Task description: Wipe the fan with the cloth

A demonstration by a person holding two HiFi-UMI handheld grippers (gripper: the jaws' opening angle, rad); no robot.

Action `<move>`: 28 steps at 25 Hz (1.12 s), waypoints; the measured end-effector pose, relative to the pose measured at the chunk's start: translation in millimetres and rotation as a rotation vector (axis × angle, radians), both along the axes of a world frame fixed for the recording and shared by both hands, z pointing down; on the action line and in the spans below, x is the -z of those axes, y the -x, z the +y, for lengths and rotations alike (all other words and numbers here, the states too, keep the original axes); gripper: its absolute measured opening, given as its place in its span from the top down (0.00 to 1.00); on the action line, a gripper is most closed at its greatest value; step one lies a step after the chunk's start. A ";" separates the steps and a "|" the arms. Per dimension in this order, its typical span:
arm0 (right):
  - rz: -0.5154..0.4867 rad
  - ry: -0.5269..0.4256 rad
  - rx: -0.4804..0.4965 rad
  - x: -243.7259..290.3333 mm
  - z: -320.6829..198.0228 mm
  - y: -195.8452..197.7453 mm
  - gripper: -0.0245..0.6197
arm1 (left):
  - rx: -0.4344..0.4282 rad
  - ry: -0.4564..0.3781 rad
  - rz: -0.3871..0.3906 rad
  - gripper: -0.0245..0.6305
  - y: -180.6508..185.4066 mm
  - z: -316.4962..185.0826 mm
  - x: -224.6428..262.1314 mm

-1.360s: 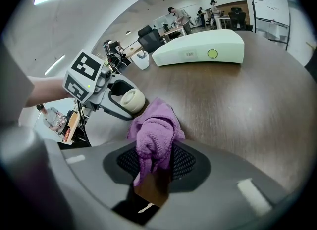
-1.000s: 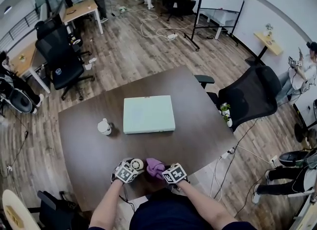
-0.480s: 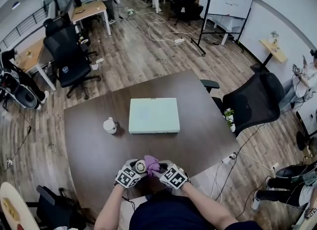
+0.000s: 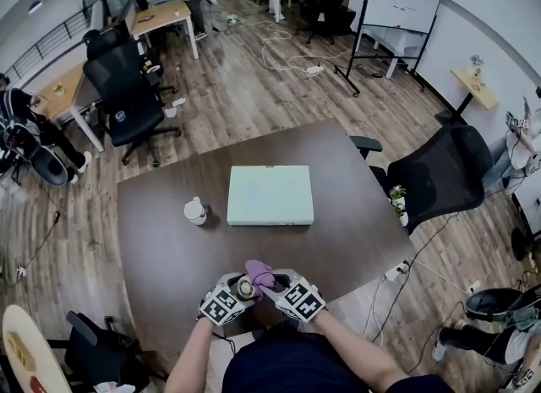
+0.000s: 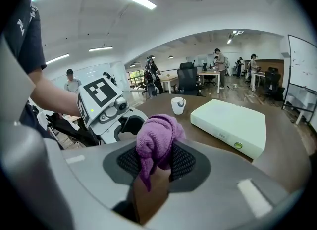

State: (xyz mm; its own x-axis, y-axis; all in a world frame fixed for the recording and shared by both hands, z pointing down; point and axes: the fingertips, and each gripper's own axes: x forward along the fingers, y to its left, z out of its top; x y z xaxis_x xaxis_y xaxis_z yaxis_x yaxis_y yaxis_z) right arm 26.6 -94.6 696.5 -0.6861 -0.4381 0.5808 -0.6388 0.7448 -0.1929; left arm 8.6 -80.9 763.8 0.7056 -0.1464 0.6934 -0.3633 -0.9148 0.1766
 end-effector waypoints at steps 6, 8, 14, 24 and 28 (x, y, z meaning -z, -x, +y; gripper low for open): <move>-0.020 -0.012 -0.008 11.0 -2.6 0.4 0.76 | -0.138 -0.111 -0.054 0.38 -3.6 18.2 4.8; -0.041 -0.016 -0.008 16.6 -2.9 3.2 0.76 | -0.178 -0.127 -0.056 0.38 -9.0 24.5 7.1; -0.070 -0.004 -0.034 21.5 -9.0 2.6 0.76 | -0.167 -0.154 -0.018 0.38 -14.7 27.4 17.0; -0.153 0.058 -0.152 18.7 -21.0 -11.3 0.76 | -0.166 -0.202 0.133 0.38 -23.4 36.8 54.2; -0.203 0.068 -0.192 25.0 -24.7 -14.7 0.76 | -0.143 -0.215 0.196 0.38 -26.4 31.7 79.9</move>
